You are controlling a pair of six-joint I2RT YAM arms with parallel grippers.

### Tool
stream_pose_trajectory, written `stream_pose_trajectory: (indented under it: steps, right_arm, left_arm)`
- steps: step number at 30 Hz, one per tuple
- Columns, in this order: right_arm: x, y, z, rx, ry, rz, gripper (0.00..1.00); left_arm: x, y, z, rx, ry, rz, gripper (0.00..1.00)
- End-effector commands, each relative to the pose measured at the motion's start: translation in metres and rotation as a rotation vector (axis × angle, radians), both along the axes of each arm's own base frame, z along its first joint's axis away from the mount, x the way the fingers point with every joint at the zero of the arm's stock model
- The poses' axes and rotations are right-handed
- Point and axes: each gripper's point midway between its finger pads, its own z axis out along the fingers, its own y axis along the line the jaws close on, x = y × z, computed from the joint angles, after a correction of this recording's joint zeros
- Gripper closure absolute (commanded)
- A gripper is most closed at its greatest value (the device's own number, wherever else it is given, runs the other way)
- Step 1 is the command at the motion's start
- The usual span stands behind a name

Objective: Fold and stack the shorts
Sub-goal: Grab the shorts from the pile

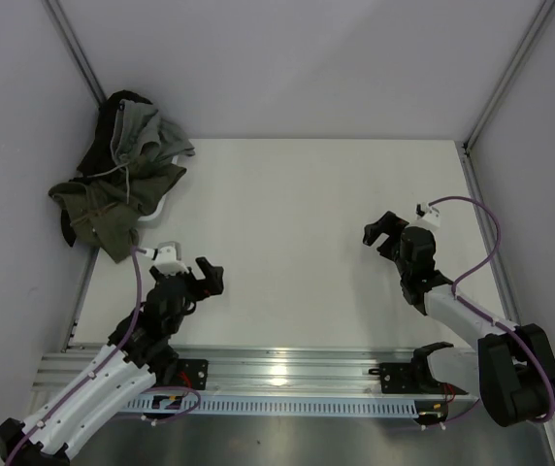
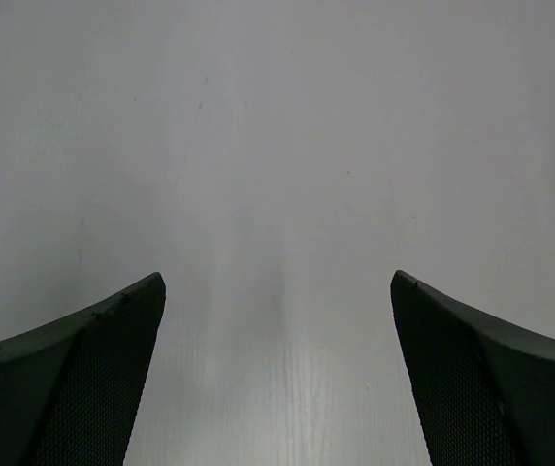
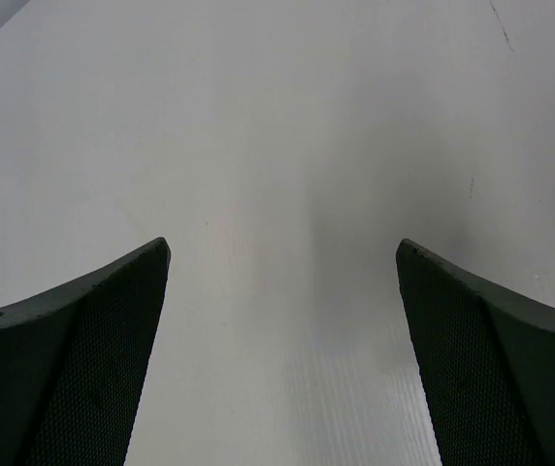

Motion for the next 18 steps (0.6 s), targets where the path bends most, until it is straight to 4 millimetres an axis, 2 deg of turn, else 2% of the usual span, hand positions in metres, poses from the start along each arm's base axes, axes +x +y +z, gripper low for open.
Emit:
stream_pose_trajectory:
  steps: [1,2,3,4,5,7,8,9,10,11,18]
  right_arm:
    - [0.007,0.004,0.014,0.023,-0.049,0.0,0.01]
    - [0.007,0.002,0.014,0.019,-0.043,-0.007,0.01]
    - [0.008,-0.001,0.014,0.013,-0.04,-0.02,0.01]
    - [0.008,-0.002,0.013,0.007,-0.034,-0.025,0.01]
    - [0.008,-0.004,0.013,0.005,-0.032,-0.031,0.01]
    - [0.007,-0.007,0.01,0.004,-0.027,-0.042,0.01]
    - [0.007,-0.006,0.01,0.007,-0.027,-0.043,0.01]
    - [0.007,-0.007,0.01,0.01,-0.03,-0.044,0.01]
    - [0.006,-0.007,0.007,0.008,-0.024,-0.044,0.01]
    - [0.006,-0.007,0.006,0.015,-0.02,-0.045,0.01]
    - [0.007,0.003,0.006,0.046,-0.017,-0.002,0.0]
  left_arm:
    - [0.005,0.025,0.011,0.0,-0.005,0.166,0.01]
    - [0.001,0.04,0.009,-0.001,0.022,0.268,0.01]
    - [0.0,0.051,0.018,-0.093,0.027,0.393,0.01]
    - [-0.011,0.075,0.008,-0.005,0.07,0.492,0.01]
    - [-0.011,0.082,0.031,-0.027,0.051,0.546,0.01]
    - [-0.017,0.096,0.028,-0.021,0.101,0.655,0.01]
    - [-0.018,0.108,0.033,-0.024,0.125,0.716,0.01]
    - [-0.015,0.111,0.036,-0.018,0.147,0.724,0.01]
    - [-0.011,0.105,0.028,-0.024,0.208,0.697,0.01]
    - [-0.008,0.117,0.03,-0.041,0.213,0.75,0.01]
    - [0.007,0.155,0.045,-0.203,0.166,0.847,0.01]
